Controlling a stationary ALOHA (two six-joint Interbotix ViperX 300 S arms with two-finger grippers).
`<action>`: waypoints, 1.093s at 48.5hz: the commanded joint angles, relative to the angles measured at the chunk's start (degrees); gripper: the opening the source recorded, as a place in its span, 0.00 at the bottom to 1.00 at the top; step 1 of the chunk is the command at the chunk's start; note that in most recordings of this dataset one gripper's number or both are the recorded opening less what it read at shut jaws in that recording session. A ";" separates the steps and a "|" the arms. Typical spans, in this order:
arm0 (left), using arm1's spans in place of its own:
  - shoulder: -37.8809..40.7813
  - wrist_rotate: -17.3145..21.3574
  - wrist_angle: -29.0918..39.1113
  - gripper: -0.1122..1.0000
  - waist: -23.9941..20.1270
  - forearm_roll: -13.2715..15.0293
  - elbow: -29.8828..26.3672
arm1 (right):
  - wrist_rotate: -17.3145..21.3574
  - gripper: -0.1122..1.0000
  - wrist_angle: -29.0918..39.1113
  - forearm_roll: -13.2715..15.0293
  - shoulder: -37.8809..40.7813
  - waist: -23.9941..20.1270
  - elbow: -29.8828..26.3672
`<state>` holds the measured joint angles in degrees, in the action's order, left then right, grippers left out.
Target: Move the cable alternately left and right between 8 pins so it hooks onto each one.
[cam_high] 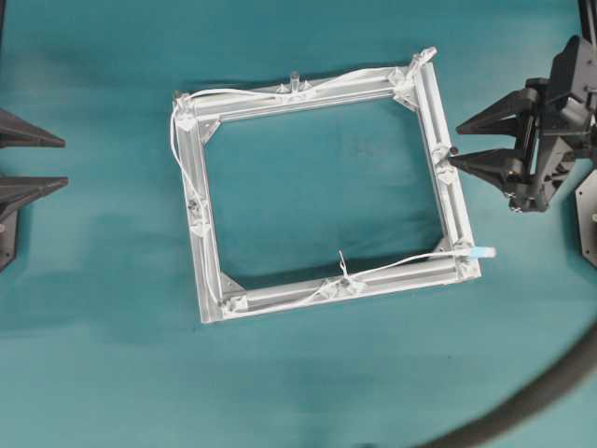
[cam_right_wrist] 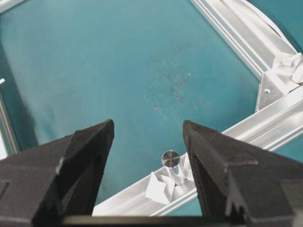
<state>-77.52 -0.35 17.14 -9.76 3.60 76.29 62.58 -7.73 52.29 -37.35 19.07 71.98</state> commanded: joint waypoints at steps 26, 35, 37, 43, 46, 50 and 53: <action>0.44 0.18 -0.26 0.74 0.00 -0.09 -0.62 | 0.00 0.67 -0.44 0.00 -0.09 0.00 -0.44; 0.44 0.18 -0.26 0.74 0.00 -0.09 -0.62 | 0.00 0.67 -0.44 0.00 -0.09 0.00 -0.09; 0.44 0.18 -0.26 0.74 0.00 -0.09 -0.62 | 0.00 0.68 -0.44 0.00 0.00 0.00 -0.09; 0.44 0.18 -0.26 0.74 0.00 -0.09 -0.62 | 0.00 0.67 -0.44 0.00 -0.09 0.00 -0.09; 0.44 0.18 -0.26 0.74 0.00 -0.09 -0.62 | 0.00 0.67 -0.44 0.00 -0.09 -0.09 -0.09; 0.44 0.18 -0.26 0.74 0.00 -0.09 -0.62 | 0.00 0.68 -0.44 0.09 -0.09 0.00 -0.18; 0.44 0.18 -0.26 0.74 0.00 -0.09 -0.62 | 0.00 0.68 -0.44 0.00 -0.09 0.00 -0.18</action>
<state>-77.52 -0.35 17.14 -9.76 3.60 76.29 62.58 -7.73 52.29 -37.35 19.07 72.51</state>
